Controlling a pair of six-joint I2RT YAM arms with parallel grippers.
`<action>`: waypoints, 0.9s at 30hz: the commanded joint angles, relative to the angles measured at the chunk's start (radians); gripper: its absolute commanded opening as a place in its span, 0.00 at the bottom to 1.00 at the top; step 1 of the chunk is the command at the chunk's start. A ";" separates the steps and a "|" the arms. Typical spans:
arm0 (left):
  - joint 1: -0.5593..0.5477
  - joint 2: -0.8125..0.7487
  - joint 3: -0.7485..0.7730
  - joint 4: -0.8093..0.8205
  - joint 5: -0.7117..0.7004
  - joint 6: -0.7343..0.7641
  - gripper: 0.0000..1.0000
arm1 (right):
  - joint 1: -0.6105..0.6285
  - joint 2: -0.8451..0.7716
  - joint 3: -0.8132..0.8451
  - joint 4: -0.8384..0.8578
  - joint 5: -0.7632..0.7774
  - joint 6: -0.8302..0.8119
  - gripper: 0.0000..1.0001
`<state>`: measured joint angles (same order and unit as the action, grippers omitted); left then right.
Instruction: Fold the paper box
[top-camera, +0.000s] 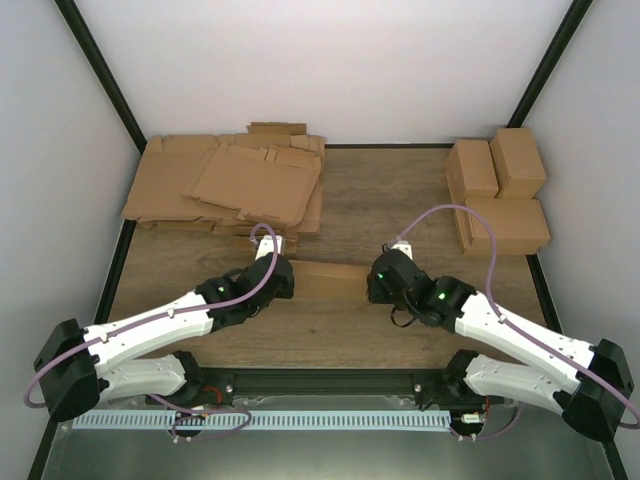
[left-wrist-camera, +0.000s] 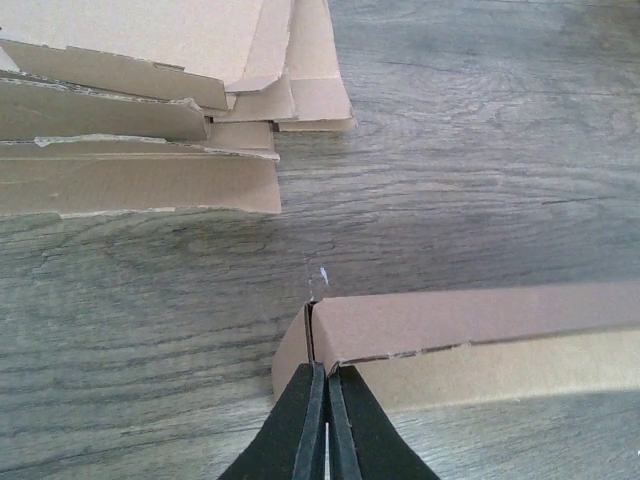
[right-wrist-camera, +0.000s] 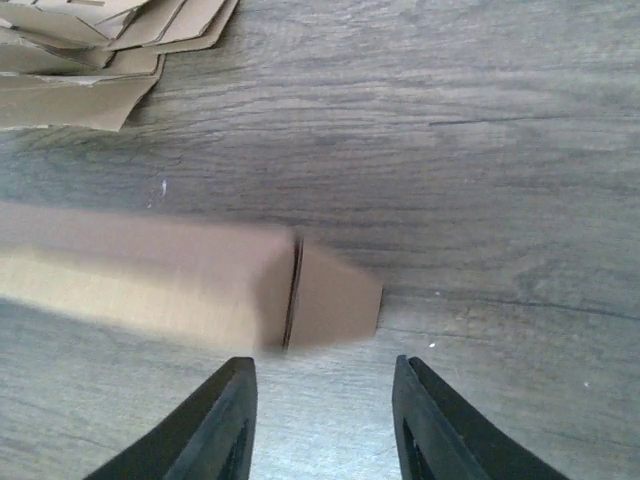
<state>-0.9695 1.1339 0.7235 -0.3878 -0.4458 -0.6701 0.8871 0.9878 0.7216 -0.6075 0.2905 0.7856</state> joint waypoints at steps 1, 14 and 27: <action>-0.006 0.013 0.010 -0.067 0.014 0.011 0.04 | 0.006 -0.041 0.073 -0.082 -0.051 -0.002 0.42; -0.006 0.028 0.034 -0.082 0.013 0.021 0.04 | -0.146 -0.011 0.176 -0.035 -0.304 -0.070 0.49; -0.007 0.042 0.041 -0.086 0.015 0.026 0.04 | -0.340 0.038 0.137 0.058 -0.496 -0.108 0.36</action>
<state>-0.9695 1.1549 0.7521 -0.4244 -0.4465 -0.6510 0.5709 1.0153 0.8558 -0.6025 -0.1242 0.6918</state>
